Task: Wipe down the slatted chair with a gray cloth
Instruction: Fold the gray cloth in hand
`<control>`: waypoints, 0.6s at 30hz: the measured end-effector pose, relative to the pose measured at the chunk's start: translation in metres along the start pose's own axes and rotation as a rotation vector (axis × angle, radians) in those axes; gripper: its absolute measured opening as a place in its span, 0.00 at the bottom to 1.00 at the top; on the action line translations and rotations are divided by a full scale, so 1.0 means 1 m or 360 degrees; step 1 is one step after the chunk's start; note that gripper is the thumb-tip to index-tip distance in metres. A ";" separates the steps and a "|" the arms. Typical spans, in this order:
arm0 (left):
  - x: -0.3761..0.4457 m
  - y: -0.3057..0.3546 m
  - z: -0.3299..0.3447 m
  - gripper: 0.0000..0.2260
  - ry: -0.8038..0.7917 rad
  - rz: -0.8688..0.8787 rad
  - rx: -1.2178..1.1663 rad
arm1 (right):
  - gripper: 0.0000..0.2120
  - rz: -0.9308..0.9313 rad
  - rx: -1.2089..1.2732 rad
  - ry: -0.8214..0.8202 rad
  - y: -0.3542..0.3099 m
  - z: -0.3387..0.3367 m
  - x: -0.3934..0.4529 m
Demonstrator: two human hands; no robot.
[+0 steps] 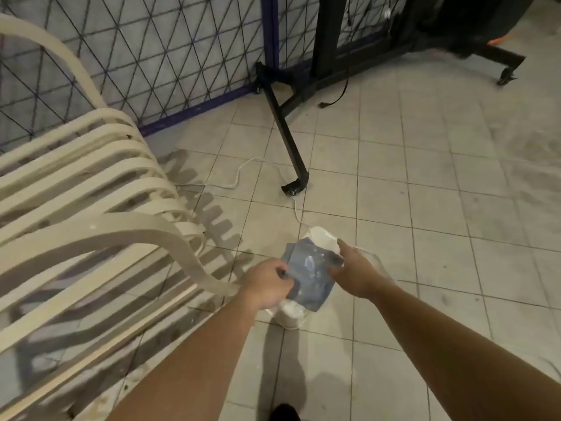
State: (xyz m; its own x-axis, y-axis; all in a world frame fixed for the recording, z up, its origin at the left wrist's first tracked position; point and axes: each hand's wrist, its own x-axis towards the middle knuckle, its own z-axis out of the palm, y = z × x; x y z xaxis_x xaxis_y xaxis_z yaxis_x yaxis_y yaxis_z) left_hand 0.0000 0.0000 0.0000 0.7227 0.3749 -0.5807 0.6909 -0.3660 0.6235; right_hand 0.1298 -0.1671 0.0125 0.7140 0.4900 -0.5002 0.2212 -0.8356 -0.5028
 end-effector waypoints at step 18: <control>-0.090 0.041 -0.050 0.14 0.0392 0.0268 -0.0782 | 0.12 -0.0404 0.0905 0.0080 -0.080 -0.044 -0.076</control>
State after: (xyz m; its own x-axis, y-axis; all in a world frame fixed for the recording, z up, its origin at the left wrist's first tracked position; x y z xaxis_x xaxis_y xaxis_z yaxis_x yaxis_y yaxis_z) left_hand -0.0381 -0.0065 0.1041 0.7549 0.5547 -0.3499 0.4332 -0.0212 0.9010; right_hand 0.0873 -0.1490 0.1220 0.7190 0.6321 -0.2889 0.0097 -0.4247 -0.9053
